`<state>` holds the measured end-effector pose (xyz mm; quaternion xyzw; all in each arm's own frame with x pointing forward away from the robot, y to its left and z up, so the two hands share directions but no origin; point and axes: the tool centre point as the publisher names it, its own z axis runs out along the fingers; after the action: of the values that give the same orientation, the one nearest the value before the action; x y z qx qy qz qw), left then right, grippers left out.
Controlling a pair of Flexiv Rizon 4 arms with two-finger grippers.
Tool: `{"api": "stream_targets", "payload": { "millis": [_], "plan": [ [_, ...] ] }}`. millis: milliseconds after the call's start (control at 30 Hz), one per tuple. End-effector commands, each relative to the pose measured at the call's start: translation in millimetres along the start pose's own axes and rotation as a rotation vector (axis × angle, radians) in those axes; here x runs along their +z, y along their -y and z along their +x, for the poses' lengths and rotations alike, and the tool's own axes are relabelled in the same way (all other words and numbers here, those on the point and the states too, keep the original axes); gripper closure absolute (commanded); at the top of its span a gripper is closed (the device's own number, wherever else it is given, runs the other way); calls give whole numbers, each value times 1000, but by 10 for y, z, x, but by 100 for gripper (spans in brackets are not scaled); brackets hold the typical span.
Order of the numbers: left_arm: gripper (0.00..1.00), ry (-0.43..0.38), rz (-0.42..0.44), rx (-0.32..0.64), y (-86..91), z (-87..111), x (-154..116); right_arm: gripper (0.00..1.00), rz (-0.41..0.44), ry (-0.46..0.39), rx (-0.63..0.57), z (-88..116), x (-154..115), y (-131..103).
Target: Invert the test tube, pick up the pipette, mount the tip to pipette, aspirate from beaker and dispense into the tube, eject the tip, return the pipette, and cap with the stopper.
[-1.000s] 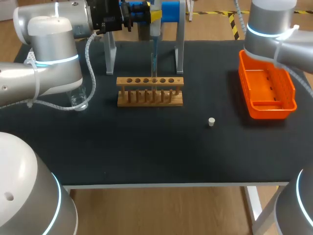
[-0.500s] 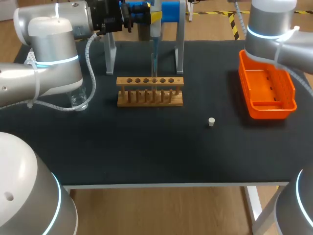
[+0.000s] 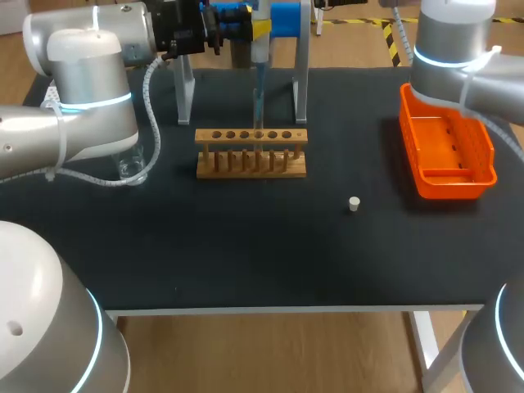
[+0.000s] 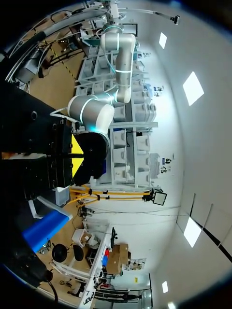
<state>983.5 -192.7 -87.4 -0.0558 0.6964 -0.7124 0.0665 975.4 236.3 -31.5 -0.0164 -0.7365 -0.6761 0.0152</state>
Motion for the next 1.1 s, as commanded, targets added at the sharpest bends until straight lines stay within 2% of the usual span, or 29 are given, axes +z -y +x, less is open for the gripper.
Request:
{"api": "stream_targets", "payload": {
  "millis": [33, 300, 567, 600, 633, 667, 700, 900, 1100],
  "plan": [
    [100, 2, 3, 1, 49, -5, 3, 100, 3, -5, 6, -18, 13, 106],
    [100, 2, 3, 1, 49, -5, 3, 100, 5, -8, 14, -29, 20, 127],
    [100, 2, 3, 1, 49, -5, 3, 100, -22, -3, -65, -16, 4, -165],
    [100, 2, 3, 1, 49, -5, 3, 96, -23, -2, -76, -6, -6, -203],
    [100, 2, 3, 1, 49, -5, 3, 62, -26, -1, -85, 9, -23, -237],
    [100, 2, 3, 1, 49, -5, 3, 43, -29, 1, -93, 21, -44, -266],
    [100, 2, 3, 1, 49, -5, 3, 0, -36, 0, -102, 40, -73, -292],
    [100, 2, 3, 1, 49, -5, 3, 0, -72, 7, -139, 192, -373, -330],
    [100, 2, 3, 1, 49, -5, 3, 0, -66, 23, -204, 284, -715, -156]
  ]
}}
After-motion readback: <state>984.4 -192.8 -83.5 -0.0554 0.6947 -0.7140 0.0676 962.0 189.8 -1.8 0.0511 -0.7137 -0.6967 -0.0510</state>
